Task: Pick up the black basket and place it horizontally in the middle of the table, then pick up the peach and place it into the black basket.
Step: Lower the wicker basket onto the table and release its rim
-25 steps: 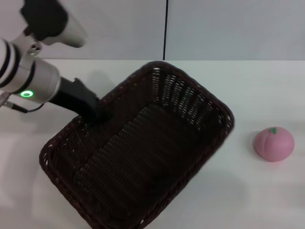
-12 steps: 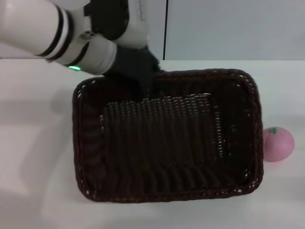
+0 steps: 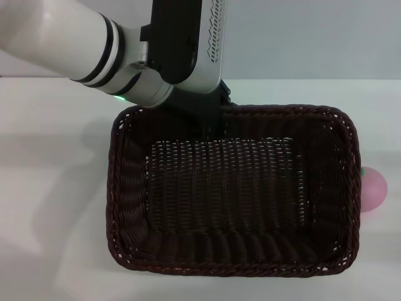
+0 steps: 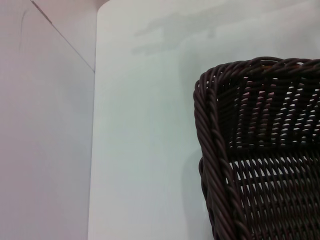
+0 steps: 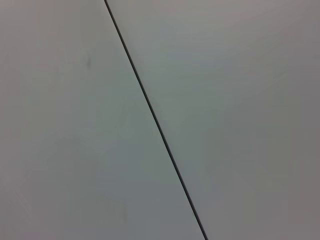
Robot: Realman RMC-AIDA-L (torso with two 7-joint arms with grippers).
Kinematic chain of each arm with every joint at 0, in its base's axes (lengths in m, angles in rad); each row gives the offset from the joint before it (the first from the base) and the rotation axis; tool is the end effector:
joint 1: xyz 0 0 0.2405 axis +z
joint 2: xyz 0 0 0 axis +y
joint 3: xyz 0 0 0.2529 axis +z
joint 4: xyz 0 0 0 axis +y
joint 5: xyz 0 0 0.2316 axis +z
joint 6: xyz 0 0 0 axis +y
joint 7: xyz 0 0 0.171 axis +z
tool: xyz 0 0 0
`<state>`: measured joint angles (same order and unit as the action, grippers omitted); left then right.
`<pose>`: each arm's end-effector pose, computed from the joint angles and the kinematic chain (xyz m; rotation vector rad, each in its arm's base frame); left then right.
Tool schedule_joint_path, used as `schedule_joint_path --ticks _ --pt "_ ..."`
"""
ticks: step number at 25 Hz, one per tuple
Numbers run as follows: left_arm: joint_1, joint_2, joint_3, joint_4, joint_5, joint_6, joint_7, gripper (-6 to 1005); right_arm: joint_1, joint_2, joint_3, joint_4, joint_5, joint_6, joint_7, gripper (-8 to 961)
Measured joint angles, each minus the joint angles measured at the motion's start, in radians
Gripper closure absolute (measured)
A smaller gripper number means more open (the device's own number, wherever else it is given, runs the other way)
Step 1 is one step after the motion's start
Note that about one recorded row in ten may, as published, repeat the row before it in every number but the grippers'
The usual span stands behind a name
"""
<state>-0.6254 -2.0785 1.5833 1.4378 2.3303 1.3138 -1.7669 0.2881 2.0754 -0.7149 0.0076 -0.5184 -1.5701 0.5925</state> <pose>-0.0866 0.3783 -0.0627 -2.8263 0.5169 0.2532 0.3878 0.2820 0.0541 -1.1852 0.6584 1.0585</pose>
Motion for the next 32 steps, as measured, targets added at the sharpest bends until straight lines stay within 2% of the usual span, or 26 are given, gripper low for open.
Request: schedule_joint_path --ticks 13,16,21,27,32 --pt "0.027 0.002 0.027 -0.001 -0.025 -0.088 0.028 806 0.004 -0.001 0.000 -0.006 0.000 0.018 0.001 443" --pt "0.044 0.003 0.034 0.000 -0.033 -0.147 0.028 805 0.004 -0.001 0.000 -0.007 0.000 0.018 0.001 444" --pt "0.056 0.006 0.053 0.001 -0.031 -0.179 0.032 698 0.003 -0.002 0.000 -0.015 0.000 0.024 0.001 447" --pt "0.056 0.007 0.053 -0.010 -0.030 -0.177 0.051 497 0.012 -0.002 0.000 -0.019 0.000 0.033 0.001 449" --pt "0.065 0.007 0.048 -0.013 -0.043 -0.190 0.072 390 0.014 -0.002 0.000 -0.026 0.000 0.049 0.001 452"
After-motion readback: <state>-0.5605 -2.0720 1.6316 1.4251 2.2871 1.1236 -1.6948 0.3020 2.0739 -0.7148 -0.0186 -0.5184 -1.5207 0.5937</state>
